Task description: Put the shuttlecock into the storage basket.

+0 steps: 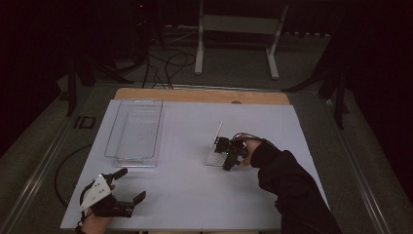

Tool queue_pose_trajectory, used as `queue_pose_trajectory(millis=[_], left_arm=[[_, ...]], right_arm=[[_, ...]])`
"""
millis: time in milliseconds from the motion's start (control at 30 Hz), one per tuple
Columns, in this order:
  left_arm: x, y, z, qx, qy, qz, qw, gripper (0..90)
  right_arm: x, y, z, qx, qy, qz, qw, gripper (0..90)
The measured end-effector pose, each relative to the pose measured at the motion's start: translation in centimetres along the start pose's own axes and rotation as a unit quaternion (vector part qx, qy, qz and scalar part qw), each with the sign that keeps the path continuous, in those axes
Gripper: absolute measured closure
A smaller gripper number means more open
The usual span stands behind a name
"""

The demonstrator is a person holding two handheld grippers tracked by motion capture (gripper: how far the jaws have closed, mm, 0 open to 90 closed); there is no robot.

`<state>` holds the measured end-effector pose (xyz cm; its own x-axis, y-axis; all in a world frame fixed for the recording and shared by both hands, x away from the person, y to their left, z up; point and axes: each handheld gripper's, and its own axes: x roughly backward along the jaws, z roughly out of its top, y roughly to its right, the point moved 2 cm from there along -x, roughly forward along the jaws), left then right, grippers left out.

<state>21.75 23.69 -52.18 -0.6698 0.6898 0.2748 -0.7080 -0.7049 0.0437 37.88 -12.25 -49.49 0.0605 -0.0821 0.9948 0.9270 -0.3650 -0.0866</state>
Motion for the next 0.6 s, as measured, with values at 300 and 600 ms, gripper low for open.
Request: queue_pose_trajectory(millis=[300, 600], left_arm=[[-0.1, 0.1, 0.0, -0.002, -0.004, -0.002, 1.0000, 0.2], [-0.2, 0.1, 0.0, 0.000, -0.005, -0.005, 1.0000, 0.2]], right_arm=[[-0.1, -0.9, -1.9, 0.059, -0.014, 0.002, 0.9982, 66.4], [0.3, -1.7, -4.0, 0.117, -0.013, 0.006, 0.9931, 66.4]])
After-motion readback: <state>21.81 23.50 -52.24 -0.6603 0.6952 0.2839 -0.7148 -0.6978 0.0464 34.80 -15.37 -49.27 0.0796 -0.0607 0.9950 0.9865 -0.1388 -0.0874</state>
